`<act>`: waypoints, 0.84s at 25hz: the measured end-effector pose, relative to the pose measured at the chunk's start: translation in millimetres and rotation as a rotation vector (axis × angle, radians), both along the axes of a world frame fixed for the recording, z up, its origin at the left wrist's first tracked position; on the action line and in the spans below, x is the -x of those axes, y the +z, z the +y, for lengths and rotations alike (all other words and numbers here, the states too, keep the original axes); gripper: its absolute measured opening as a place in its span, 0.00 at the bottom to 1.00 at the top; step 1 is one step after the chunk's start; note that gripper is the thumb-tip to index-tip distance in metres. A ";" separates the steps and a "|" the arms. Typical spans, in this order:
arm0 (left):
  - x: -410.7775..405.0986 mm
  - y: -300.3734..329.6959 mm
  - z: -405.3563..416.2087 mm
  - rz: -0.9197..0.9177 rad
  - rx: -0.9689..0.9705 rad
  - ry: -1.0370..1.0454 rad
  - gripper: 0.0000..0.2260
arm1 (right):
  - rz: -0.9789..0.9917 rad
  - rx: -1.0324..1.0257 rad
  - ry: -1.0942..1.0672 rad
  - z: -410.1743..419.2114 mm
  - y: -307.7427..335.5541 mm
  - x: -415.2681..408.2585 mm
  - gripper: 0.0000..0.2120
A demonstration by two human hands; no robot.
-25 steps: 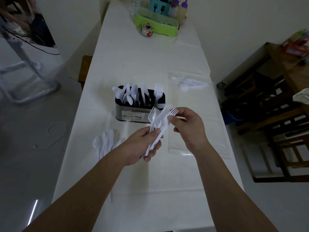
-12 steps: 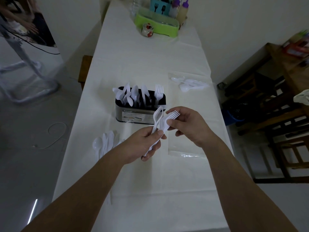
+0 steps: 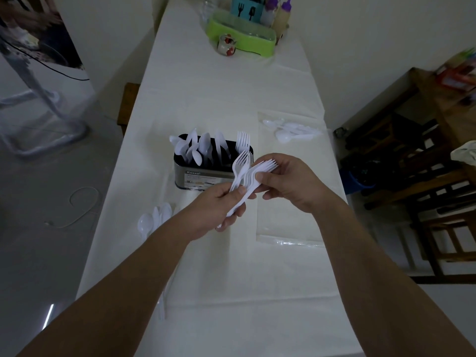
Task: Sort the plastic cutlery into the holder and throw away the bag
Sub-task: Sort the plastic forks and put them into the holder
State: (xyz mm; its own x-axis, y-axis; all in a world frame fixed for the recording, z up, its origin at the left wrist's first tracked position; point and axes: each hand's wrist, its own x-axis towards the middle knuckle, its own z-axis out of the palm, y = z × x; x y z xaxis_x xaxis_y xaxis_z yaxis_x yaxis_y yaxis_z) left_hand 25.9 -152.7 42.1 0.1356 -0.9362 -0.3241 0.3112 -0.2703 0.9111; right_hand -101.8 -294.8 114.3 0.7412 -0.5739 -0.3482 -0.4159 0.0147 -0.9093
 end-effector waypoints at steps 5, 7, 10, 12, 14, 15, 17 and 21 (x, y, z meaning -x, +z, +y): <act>-2.7 1.7 -6.1 -0.015 -0.003 0.041 0.16 | -0.018 -0.006 -0.013 -5.1 1.0 -7.0 0.09; -3.6 1.7 -8.7 -0.041 -0.006 0.063 0.16 | -0.027 -0.018 -0.023 -7.0 1.0 -7.7 0.10; -5.7 4.6 -13.2 -0.103 -0.009 0.139 0.16 | -0.038 -0.005 -0.045 -9.1 4.6 -7.2 0.08; -8.7 6.0 -17.4 -0.150 -0.029 0.219 0.16 | -0.066 0.015 -0.088 -12.0 9.0 -5.5 0.07; -11.7 5.6 -21.1 -0.187 -0.067 0.331 0.15 | -0.120 0.053 -0.154 -18.9 16.2 -1.9 0.08; -13.5 5.0 -22.8 -0.196 -0.090 0.391 0.14 | -0.141 0.087 -0.190 -23.4 20.9 1.1 0.09; -17.5 4.4 -26.9 -0.271 -0.123 0.478 0.12 | -0.155 0.192 -0.241 -32.7 30.9 7.6 0.09; -26.5 3.2 -44.4 -0.632 -0.121 0.456 0.10 | -0.124 0.403 -0.255 -42.7 41.1 11.3 0.11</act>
State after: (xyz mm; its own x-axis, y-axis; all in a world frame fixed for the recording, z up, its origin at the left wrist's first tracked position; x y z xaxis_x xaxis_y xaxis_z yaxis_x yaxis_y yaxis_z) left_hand 52.5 -197.1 45.3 0.6904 -0.7069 -0.1535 -0.1522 -0.3493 0.9246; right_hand -113.1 -337.5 155.4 0.5811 -0.8135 0.0210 -0.3333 -0.2614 -0.9059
